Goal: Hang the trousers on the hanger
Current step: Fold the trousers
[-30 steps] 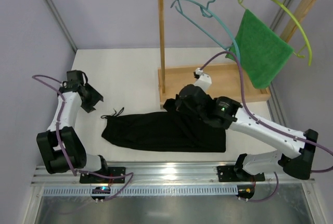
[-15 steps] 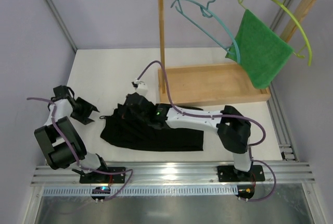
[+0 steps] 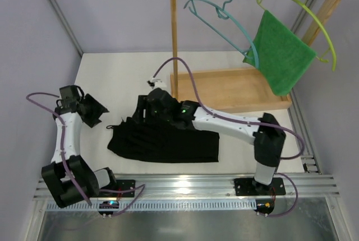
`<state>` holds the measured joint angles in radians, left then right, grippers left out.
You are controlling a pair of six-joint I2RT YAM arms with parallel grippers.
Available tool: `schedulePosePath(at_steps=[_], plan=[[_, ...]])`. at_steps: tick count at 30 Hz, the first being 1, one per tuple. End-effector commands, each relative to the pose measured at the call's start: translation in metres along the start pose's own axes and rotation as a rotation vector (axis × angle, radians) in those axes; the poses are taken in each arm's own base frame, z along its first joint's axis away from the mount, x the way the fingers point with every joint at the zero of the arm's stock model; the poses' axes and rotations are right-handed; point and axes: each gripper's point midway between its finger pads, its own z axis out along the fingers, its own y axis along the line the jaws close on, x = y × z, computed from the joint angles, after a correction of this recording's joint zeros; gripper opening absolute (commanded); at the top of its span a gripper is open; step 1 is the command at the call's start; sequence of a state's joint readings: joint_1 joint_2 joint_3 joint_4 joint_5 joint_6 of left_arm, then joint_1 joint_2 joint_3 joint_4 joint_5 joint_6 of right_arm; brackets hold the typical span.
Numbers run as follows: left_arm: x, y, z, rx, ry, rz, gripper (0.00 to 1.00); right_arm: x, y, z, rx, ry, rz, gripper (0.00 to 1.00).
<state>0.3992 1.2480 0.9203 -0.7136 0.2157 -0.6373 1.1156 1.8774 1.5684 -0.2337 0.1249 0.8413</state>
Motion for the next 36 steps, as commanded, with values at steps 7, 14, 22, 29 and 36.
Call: schedulePosePath(at_steps=[7,14,22,29,36], plan=[[0.079,-0.03,-0.031,0.105,0.112,0.265,0.59,0.007,-0.119,-0.122,0.214,0.007,-0.145,0.56],[0.114,-0.042,-0.027,0.141,0.187,0.298,0.61,0.033,-0.147,-0.126,0.242,0.045,-0.157,0.55],[0.121,-0.037,-0.023,0.098,0.206,0.309,0.53,0.034,-0.149,-0.126,0.231,0.014,-0.13,0.55],[0.117,-0.033,-0.021,0.052,0.15,0.308,0.44,0.035,-0.159,-0.13,0.257,-0.006,-0.129,0.55],[0.128,-0.033,-0.001,0.054,0.202,0.302,0.47,0.039,-0.166,-0.13,0.266,0.0,-0.127,0.54]])
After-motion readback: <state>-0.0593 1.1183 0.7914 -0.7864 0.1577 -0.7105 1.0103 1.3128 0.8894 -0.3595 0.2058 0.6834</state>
